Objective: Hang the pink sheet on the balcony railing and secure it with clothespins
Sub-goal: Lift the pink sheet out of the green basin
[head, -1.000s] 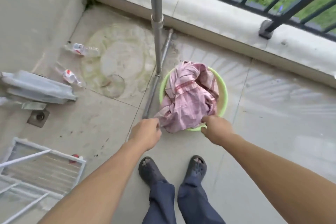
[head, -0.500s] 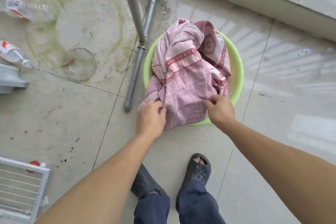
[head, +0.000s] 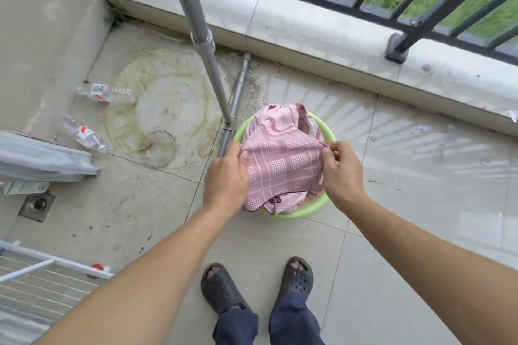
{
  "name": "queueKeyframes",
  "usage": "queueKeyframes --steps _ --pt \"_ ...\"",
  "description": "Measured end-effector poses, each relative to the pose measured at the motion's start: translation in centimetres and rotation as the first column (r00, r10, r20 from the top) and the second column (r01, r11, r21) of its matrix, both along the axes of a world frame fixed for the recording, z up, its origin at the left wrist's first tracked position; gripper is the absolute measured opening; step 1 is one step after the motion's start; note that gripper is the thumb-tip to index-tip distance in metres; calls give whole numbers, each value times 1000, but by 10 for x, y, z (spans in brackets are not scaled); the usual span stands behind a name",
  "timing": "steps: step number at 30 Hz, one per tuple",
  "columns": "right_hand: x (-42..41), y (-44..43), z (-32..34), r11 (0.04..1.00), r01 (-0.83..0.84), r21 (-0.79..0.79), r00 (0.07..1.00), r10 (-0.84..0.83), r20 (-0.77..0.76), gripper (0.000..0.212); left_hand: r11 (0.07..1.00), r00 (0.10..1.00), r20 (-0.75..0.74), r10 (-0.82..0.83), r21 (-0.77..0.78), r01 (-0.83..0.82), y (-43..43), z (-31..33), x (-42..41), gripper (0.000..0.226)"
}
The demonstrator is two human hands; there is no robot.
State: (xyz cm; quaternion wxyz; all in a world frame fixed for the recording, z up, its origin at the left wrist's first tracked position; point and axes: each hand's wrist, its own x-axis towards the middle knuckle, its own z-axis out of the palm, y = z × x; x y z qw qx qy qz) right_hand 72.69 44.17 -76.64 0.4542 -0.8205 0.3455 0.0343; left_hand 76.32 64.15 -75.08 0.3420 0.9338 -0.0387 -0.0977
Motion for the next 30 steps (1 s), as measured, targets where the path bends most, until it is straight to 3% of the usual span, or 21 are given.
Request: queueKeyframes --steps 5,8,11,13,16,19,24,27,30 --pt "28 -4 99 997 75 25 983 -78 163 13 986 985 89 -150 -58 156 3 96 18 27" --pt "37 -9 165 991 134 12 961 -133 241 13 926 920 106 -377 60 373 4 157 25 35" --pt "23 -12 227 987 161 15 949 -159 271 15 821 825 108 -555 234 522 11 217 30 21" --pt "5 -8 264 984 171 39 939 -175 295 16 843 839 147 -523 236 484 14 264 33 10" --pt "-21 3 321 984 171 40 920 -174 351 18 910 888 201 -414 95 403 16 342 40 11" --pt "-31 12 374 985 168 51 906 -174 386 19 935 933 165 -320 -103 339 8 418 41 17" --pt "-28 18 458 986 150 79 894 -169 414 18 846 928 16 -372 -405 346 -14 539 32 25" --pt "-34 20 501 967 137 217 876 -220 429 13 795 898 -113 -426 -519 313 -25 602 23 30" --pt "-65 36 525 927 147 345 820 -309 482 17 773 886 -124 -448 -551 314 -29 648 15 27"
